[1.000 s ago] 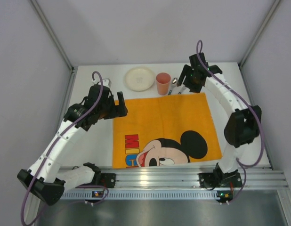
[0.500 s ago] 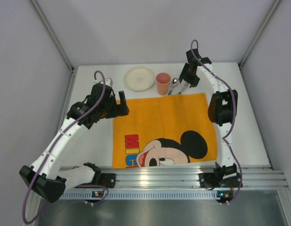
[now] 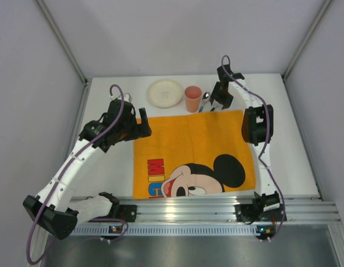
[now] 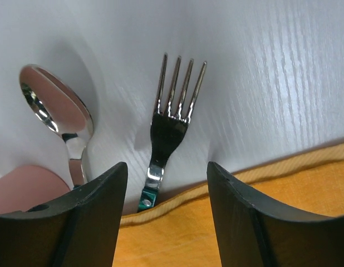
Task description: Set the dinner table for one person
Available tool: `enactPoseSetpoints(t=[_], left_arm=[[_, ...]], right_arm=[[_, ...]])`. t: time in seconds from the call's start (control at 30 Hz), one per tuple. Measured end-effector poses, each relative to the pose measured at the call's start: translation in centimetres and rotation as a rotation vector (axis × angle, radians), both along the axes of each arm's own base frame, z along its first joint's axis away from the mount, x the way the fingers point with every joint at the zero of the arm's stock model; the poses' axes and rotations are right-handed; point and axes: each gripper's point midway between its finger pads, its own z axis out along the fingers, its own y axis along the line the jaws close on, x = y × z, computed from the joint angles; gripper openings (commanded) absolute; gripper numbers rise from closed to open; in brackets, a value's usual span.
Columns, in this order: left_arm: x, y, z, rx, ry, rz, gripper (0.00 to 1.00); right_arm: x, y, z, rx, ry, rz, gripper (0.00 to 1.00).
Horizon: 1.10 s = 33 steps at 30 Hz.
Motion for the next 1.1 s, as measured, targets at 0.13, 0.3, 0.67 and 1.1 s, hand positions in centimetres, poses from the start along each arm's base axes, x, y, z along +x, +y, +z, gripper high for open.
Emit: enactPoseSetpoints(t=[0.13,0.3,0.67,1.1], left_arm=[[-0.2,0.3,-0.2,0.006,0.015,0.018,0.99],[-0.6,0.6,-0.5,0.01,0.027,0.034,0.99],[-1.0,1.1,-0.5,0.008,0.024,0.057,0.99],[-1.9,1.7,-0.7,0.023,0.035,0.057,0.99]], right_arm=[[0.8,0.4,0.0,0.013,-0.021,0.005,0.56],[0.9,1.5,-0.1,0.013,-0.028,0.023,0.46],[0.2,3.7,-0.4,-0.023,-0.026,0.076,0.0],[2.9,-1.8,1.9,-0.109,-0.113,-0.035,0.0]])
